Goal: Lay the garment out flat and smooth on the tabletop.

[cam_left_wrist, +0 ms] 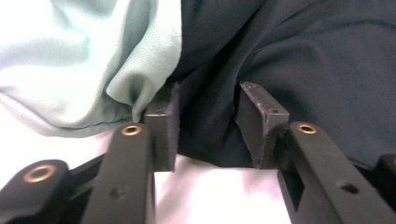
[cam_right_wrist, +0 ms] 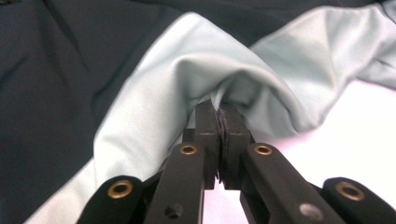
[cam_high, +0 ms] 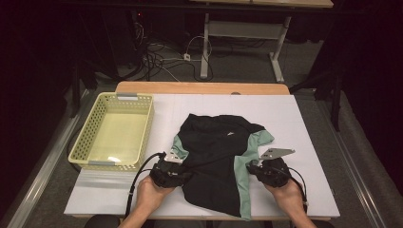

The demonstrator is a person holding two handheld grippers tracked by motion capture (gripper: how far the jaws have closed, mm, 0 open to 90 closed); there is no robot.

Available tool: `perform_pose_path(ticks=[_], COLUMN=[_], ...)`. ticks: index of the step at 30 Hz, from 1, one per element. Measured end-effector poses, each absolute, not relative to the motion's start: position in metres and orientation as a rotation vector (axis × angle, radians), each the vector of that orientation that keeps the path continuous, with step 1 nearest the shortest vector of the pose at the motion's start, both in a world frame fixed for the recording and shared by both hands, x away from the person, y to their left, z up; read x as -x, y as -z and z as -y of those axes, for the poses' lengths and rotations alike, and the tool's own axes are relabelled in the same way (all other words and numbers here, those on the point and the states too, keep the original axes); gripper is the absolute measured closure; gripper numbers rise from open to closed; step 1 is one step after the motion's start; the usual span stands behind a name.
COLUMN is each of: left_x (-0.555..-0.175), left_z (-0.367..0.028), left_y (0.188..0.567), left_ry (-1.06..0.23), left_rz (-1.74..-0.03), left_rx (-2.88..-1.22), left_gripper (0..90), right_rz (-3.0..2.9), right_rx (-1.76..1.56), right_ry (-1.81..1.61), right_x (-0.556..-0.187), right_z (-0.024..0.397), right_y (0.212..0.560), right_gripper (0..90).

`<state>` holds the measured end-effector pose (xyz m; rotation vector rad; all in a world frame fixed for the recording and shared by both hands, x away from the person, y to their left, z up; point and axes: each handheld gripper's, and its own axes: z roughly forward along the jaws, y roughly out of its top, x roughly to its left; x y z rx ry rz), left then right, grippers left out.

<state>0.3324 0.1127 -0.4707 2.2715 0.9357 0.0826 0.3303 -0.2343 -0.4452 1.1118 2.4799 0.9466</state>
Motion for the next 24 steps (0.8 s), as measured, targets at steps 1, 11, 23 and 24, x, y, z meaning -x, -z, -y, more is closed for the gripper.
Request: perform_pose_path(ticks=[1,11,23,24], left_x=[-0.333,-0.326,-0.325,-0.326], left_z=[-0.112,-0.124,-0.125,-0.124], left_y=[0.471,0.447,0.451,0.453], left_ry=[-0.076,-0.064,-0.052,-0.044], left_rz=[-0.935,-0.877,-0.87,-0.877], left_rx=[-2.27,-2.174,-2.183,-2.19], left_gripper=[64.6,85.9,83.6,81.5], right_rz=[-2.483,-2.41,-2.409,-2.411], right_rx=[-1.116,-1.117,-1.213,-1.212], right_ry=[-0.941,-0.975,-0.91,-0.915], right_x=[-0.33,-0.332,-0.338,-0.337], right_z=[0.236,0.242,0.261,0.261], right_y=[0.446,0.432,0.451,0.451], right_gripper=[89.6,90.0,88.4,86.8])
